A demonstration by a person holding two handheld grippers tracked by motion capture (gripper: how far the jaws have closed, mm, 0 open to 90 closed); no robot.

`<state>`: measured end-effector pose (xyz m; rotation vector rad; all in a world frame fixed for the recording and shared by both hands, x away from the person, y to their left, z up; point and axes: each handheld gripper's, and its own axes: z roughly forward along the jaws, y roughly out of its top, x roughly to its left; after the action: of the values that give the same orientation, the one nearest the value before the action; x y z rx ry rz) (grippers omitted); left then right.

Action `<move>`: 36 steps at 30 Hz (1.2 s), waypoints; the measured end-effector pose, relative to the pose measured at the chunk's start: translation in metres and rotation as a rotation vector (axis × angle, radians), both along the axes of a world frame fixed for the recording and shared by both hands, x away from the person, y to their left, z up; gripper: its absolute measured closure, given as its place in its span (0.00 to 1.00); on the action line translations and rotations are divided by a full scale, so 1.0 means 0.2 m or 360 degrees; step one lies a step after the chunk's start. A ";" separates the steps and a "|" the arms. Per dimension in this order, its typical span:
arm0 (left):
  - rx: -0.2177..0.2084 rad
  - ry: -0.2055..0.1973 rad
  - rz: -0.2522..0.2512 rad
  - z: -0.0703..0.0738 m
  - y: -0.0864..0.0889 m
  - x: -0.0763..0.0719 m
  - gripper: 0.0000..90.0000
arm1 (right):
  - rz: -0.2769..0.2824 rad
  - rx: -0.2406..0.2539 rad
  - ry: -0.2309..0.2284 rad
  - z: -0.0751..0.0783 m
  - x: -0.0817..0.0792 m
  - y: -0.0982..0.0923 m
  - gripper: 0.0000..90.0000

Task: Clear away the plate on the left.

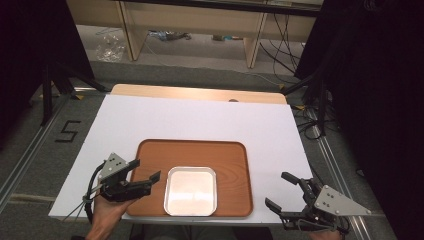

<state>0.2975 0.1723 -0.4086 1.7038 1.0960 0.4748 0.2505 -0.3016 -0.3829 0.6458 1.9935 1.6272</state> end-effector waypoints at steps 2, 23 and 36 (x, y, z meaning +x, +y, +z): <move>-0.0001 -0.0012 0.0007 0.00 0.01 -0.01 0.20 | 0.0014 0.0009 -0.0005 0.00 0.00 0.00 0.18; -0.0006 -0.0211 0.0015 0.06 0.00 -0.17 0.20 | 0.0003 0.0001 -0.0005 0.00 0.00 0.00 0.18; -0.0001 -0.0311 0.0046 0.07 -0.02 -0.25 0.18 | 0.0021 0.0014 -0.0005 0.00 0.00 0.00 0.18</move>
<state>0.2470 0.1687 -0.3954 1.6056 0.9800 0.6448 0.2508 -0.3016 -0.3830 0.6342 1.9931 1.6444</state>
